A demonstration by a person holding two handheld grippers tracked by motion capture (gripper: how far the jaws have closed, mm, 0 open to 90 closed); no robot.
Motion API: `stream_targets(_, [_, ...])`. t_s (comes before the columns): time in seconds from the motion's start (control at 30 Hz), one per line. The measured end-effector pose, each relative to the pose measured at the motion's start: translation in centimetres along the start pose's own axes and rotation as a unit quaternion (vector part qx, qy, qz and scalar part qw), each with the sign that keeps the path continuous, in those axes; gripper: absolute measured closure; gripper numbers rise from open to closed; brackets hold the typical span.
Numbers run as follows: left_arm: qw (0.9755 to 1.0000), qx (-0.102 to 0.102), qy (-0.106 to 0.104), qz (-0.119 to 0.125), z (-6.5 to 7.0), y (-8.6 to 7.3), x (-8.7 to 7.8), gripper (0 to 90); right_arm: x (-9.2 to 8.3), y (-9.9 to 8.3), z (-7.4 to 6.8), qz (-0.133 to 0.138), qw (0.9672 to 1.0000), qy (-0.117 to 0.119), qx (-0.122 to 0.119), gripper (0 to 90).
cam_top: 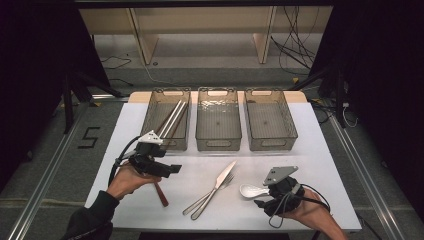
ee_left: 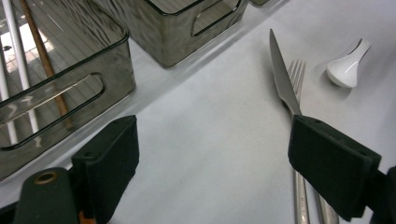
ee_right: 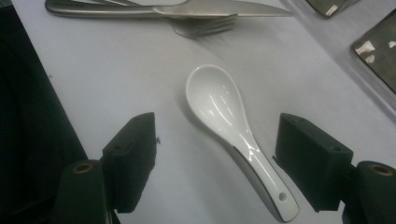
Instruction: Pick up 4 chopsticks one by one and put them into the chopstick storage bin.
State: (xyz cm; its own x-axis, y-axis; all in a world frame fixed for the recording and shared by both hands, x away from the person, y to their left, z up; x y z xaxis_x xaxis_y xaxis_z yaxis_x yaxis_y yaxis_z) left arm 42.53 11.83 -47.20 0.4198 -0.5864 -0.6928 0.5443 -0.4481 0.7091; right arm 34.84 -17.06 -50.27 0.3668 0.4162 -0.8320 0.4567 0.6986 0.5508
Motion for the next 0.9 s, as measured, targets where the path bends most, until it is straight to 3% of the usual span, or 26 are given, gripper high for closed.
stream_targets(0.23, [0.9997, -0.015, -0.018, 0.007, 0.9, -0.8, 0.0, 15.7, 0.5, -0.8, 1.3, -0.015, 0.9999, -0.005, 0.007, 30.1])
stream_targets(0.4, [0.9996, -0.01, -0.022, 0.011, 1.6, -1.4, -0.1, 15.4, 0.8, -1.2, 2.1, -0.025, 0.9996, -0.003, 0.012, 30.2])
stream_targets(0.67, [0.9991, -0.005, -0.014, 0.04, 1.7, -1.0, -0.8, 15.4, 1.4, -1.7, 3.1, -0.042, 0.999, 0.001, 0.017, 30.2])
stream_targets(0.9, [0.9991, -0.003, -0.012, 0.041, 2.0, -1.1, -0.9, 15.4, 1.9, -1.8, 3.7, -0.059, 0.9981, 0.005, 0.019, 29.9])
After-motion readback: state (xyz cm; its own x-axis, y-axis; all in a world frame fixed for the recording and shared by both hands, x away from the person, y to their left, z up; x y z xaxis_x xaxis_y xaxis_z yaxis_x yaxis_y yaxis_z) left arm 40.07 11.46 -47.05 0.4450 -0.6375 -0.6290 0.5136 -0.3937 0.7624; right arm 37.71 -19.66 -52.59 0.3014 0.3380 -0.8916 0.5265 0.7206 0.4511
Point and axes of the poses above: each handheld gripper's, and its own axes: x roughly forward along the jaws, y roughly out of its top, z roughly to its right, the point moved 10 cm from there along x, roughly forward along the jaws, and after that the axes turned 2 degrees about x, right-handed, at the moved point
